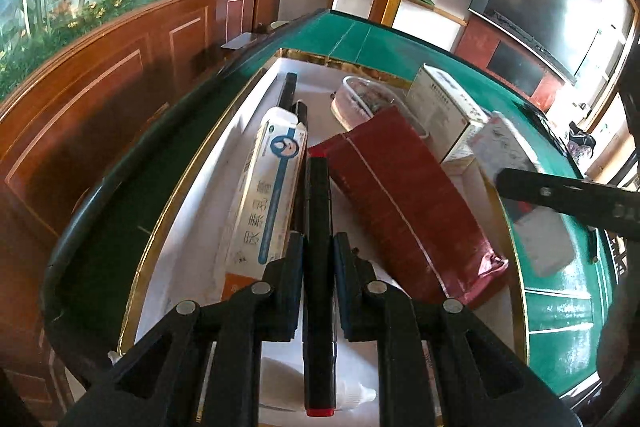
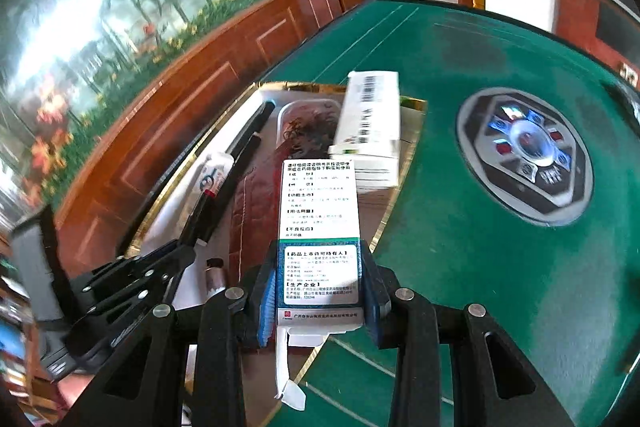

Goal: Organize objects
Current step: 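Carry the marker with left and the box with right toward the tray, then lower the marker and white medicine box into the tray, open both grippers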

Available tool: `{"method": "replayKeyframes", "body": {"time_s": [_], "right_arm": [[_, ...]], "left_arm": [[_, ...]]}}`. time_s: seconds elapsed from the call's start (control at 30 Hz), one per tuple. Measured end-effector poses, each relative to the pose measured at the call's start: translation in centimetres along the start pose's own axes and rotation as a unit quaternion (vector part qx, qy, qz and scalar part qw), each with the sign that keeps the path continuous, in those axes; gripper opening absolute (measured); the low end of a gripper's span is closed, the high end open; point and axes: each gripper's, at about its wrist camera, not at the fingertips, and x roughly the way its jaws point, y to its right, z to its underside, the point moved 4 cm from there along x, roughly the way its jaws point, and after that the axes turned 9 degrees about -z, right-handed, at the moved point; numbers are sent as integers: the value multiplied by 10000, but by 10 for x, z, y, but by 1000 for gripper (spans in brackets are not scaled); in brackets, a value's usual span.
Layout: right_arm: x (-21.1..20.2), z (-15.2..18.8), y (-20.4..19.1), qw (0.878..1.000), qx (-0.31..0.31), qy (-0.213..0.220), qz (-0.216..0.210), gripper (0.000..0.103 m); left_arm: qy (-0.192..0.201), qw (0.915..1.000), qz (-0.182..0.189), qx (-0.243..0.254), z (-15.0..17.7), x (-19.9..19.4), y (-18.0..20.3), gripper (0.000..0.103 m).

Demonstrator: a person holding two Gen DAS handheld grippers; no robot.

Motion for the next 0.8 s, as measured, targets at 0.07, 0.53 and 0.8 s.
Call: {"method": "replayKeyframes", "body": {"time_s": [0.07, 0.53, 0.8], "right_arm": [[12, 0, -5, 9999, -80, -97, 106, 38], [50, -9, -1, 9952, -396, -275, 857, 38], [60, -7, -8, 9915, -562, -402, 1105, 39]], "left_arm": [[16, 10000, -63, 19, 0, 2, 0, 15], [679, 9962, -536, -136, -8, -27, -15, 82], [896, 9923, -851, 51, -12, -41, -15, 87]]}}
